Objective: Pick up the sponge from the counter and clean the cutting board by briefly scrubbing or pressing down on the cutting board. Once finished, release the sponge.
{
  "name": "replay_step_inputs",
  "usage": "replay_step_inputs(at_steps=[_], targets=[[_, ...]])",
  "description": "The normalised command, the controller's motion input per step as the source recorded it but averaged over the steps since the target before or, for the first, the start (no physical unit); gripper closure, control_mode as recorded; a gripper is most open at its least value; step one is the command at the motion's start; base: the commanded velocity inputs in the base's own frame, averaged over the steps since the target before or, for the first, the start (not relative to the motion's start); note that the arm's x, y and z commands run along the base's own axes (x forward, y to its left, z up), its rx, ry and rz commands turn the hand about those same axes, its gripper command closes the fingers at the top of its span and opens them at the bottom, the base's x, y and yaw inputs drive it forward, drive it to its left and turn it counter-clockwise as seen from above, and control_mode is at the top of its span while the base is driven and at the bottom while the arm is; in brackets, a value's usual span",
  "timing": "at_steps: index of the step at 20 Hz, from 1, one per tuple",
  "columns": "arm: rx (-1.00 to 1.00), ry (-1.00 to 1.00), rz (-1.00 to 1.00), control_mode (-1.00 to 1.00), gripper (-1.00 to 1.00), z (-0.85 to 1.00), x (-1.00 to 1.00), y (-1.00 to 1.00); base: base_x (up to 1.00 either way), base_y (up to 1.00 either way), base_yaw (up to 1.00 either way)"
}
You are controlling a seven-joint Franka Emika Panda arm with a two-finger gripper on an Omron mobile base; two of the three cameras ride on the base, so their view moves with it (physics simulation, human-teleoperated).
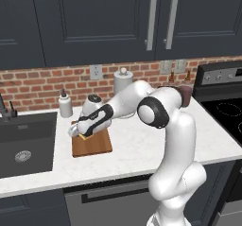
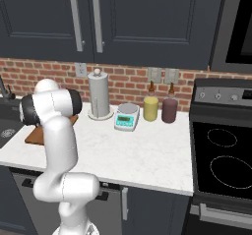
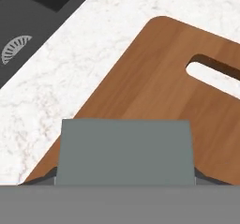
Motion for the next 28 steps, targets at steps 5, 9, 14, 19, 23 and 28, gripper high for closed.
replay_step_inputs(at_steps=[5, 9, 14, 19, 23, 28], targets=[[0.0, 0.01, 0.0, -1.0, 1.0, -0.55, -0.94, 0.0, 0.0, 0.0, 0.0], [0.0, 0.0, 0.0, -1.0, 1.0, -0.54, -1.0, 0.0, 0.0, 0.0, 0.0], [0.0, 0.0, 0.0, -1.0, 1.0, -0.49, -0.95, -0.03, 0.0, 0.0, 0.0], [0.0, 0.0, 0.0, -1.0, 1.0, -0.4, -0.26, -0.5, 0.0, 0.0, 0.0], [0.0, 0.0, 0.0, -1.0, 1.0, -0.29, -0.02, -0.73, 0.0, 0.0, 0.0], [0.02, 0.0, 0.0, -1.0, 1.0, -0.27, -0.13, -0.89, 0.0, 0.0, 0.0]])
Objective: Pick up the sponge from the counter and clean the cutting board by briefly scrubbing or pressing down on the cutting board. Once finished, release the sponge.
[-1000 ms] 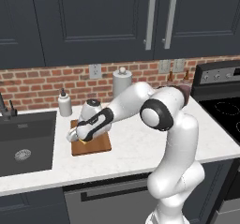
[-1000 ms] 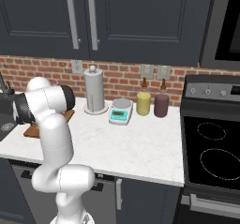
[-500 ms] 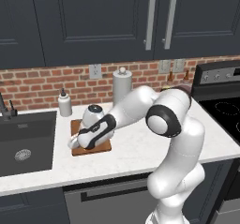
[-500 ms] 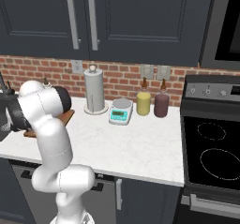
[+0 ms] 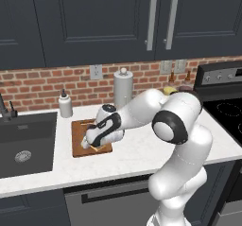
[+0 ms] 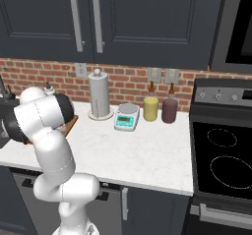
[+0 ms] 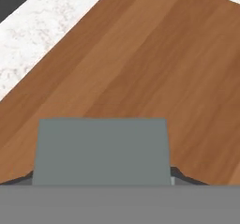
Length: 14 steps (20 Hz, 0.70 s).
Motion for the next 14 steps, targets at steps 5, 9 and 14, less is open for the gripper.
replay_step_inputs(at_steps=[5, 9, 14], targets=[[0.01, -0.01, 0.0, -1.0, 1.0, -0.34, -0.12, -0.89, 0.0, 0.0, 0.0], [0.0, -0.04, 0.01, -1.0, 1.0, -0.45, 0.28, -0.34, 0.0, 0.0, 0.0], [0.0, -0.07, 0.01, -1.0, 1.0, -0.33, 0.61, -0.02, 0.0, 0.0, 0.0]])
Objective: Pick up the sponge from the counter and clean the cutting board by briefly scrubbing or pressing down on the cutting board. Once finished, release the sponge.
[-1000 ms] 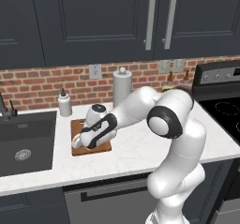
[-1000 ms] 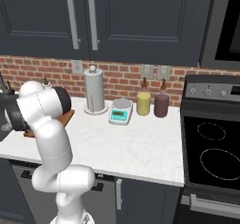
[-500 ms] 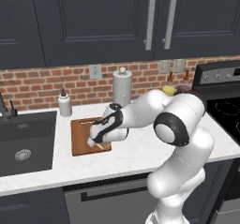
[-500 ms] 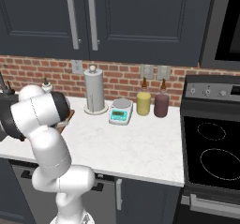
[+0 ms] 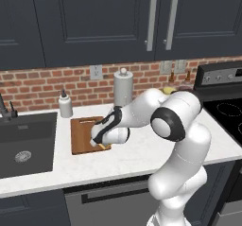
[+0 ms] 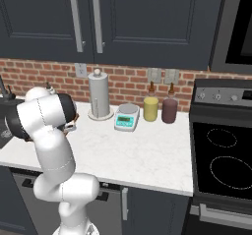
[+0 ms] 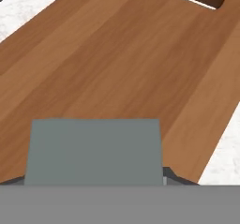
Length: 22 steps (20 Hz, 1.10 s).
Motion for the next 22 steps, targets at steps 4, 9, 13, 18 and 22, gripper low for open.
replay_step_inputs(at_steps=[4, 9, 13, 18, 22], targets=[[0.0, -0.05, 0.01, -1.0, 1.0, -0.16, 0.64, -0.02, 0.0, 0.0, 0.0], [0.02, -0.02, 0.0, -1.0, 1.0, 0.02, -0.09, -0.28, 0.0, 0.0, 0.0], [0.04, -0.09, 0.0, -1.0, 1.0, 0.19, -0.1, -0.37, 0.0, 0.0, 0.0], [0.0, -0.11, 0.0, -1.0, 1.0, -0.08, 0.41, -0.19, 0.0, 0.0, 0.0], [0.0, -0.05, 0.0, -1.0, 1.0, -0.33, 0.22, -0.52, 0.0, 0.0, 0.0]])
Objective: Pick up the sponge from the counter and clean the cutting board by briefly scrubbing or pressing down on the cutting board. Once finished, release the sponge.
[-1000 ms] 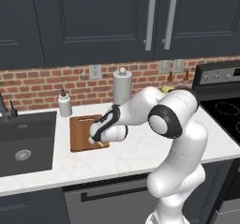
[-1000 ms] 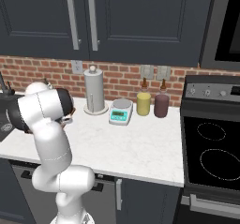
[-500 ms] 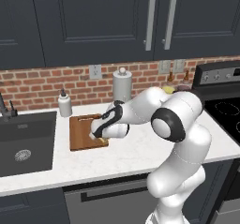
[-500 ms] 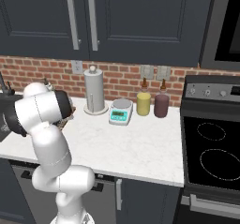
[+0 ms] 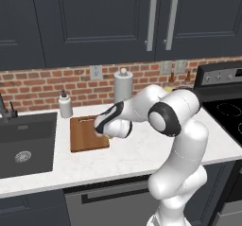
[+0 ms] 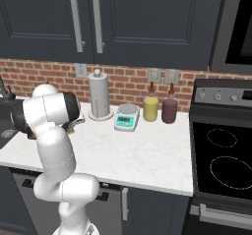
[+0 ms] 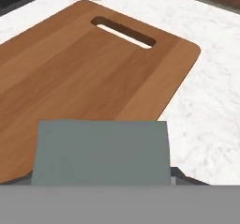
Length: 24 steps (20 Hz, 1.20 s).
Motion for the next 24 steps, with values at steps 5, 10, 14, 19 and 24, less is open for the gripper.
replay_step_inputs(at_steps=[5, 10, 14, 19, 24], targets=[[0.04, 0.0, -0.04, -1.0, 1.0, -0.09, -0.32, -0.98, 0.0, 0.0, 0.0], [0.1, 0.0, -0.11, -1.0, 1.0, 0.15, -0.52, -1.0, 0.0, 0.0, 0.0], [0.1, 0.0, -0.13, -1.0, 1.0, 0.25, -0.38, -0.94, 0.0, 0.0, 0.0], [0.02, 0.0, -0.11, -1.0, 1.0, 0.04, -0.14, -0.64, 0.0, 0.0, 0.0], [0.0, 0.0, -0.06, -1.0, 1.0, 0.01, 0.0, -0.25, 0.0, 0.0, 0.0]])
